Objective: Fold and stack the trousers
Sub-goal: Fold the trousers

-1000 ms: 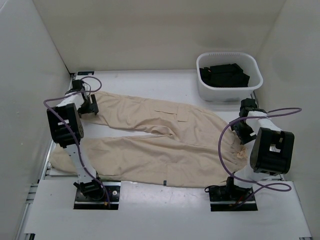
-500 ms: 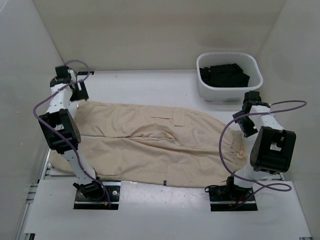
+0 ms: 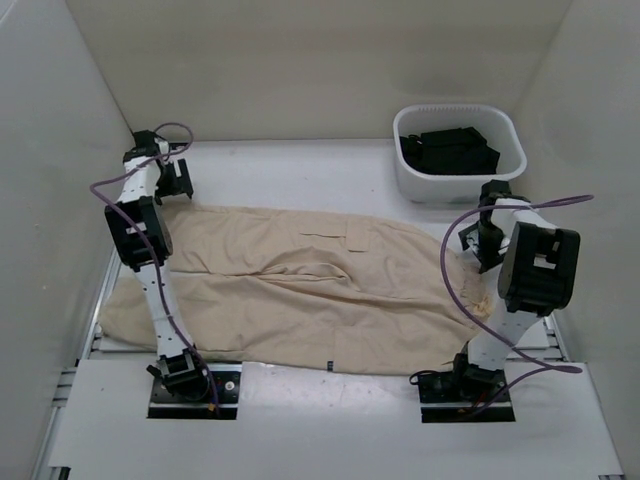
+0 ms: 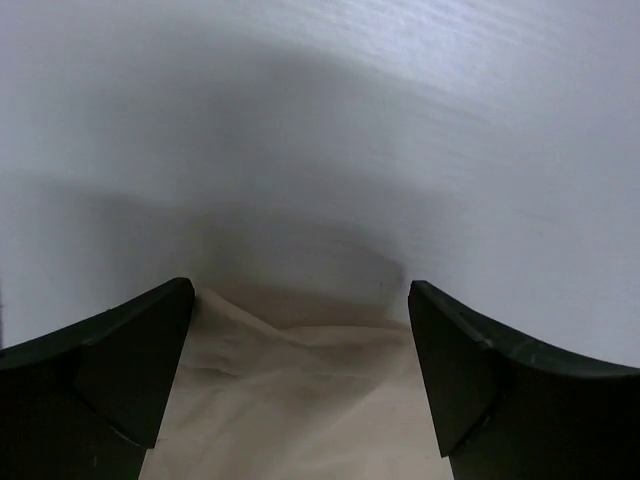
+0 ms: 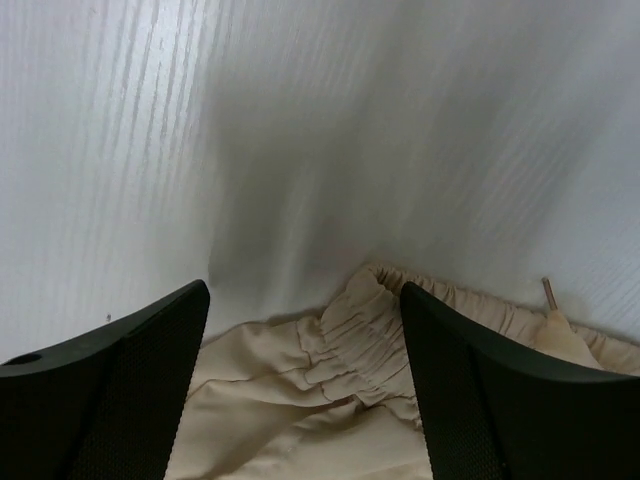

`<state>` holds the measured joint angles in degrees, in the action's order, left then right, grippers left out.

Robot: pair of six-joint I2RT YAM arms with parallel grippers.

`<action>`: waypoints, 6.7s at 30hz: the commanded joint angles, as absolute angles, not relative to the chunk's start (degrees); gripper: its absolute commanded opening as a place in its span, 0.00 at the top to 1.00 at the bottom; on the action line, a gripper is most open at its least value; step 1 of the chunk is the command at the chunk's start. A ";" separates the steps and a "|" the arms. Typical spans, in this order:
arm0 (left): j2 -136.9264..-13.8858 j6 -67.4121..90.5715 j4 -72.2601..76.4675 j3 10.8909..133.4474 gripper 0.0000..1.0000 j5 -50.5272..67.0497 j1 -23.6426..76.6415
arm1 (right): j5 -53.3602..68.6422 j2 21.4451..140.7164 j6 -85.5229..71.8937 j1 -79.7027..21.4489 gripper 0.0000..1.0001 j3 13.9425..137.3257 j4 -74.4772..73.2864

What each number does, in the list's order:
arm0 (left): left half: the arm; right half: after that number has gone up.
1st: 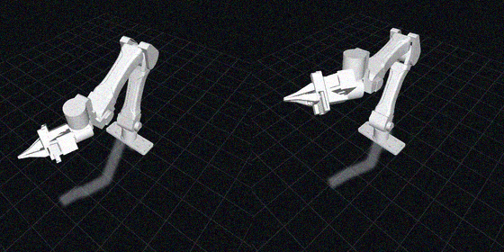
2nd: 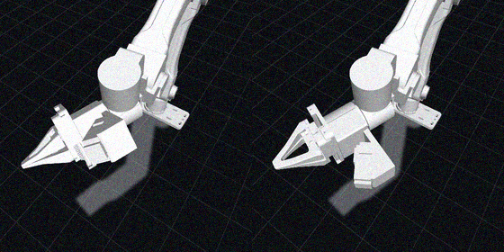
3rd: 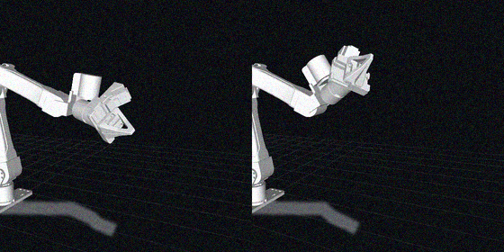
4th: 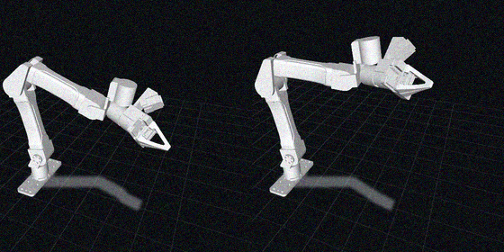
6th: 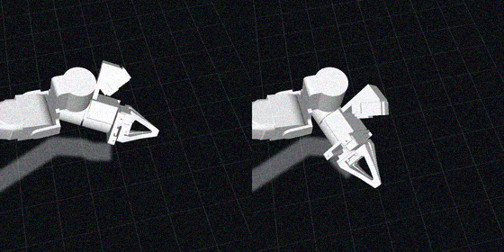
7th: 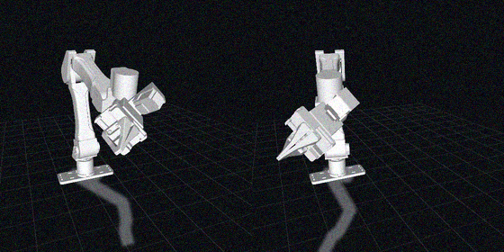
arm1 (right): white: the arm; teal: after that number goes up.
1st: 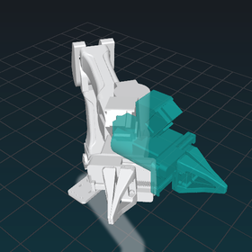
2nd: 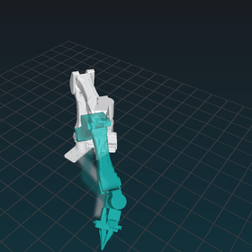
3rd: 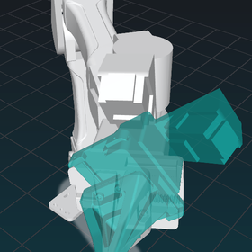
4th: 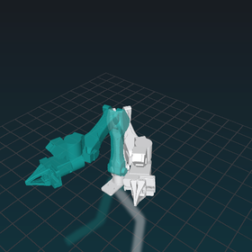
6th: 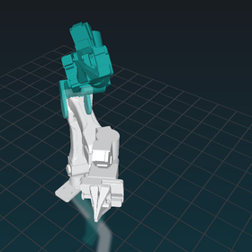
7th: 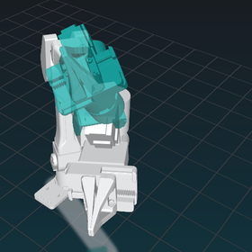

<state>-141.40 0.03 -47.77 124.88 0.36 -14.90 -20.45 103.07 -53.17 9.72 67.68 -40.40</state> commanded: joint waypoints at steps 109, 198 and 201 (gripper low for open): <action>-72.98 0.00 -53.97 71.43 0.86 0.00 -55.88 | -7.65 73.48 -28.92 25.58 1.00 67.25 -47.99; -87.34 0.00 -28.90 43.32 0.34 -15.73 -17.42 | -19.77 102.83 -50.30 -6.68 0.61 64.91 -33.93; -89.03 0.00 -31.02 46.05 0.34 -15.74 -16.79 | -18.47 101.79 -44.24 -6.68 0.42 69.16 -36.04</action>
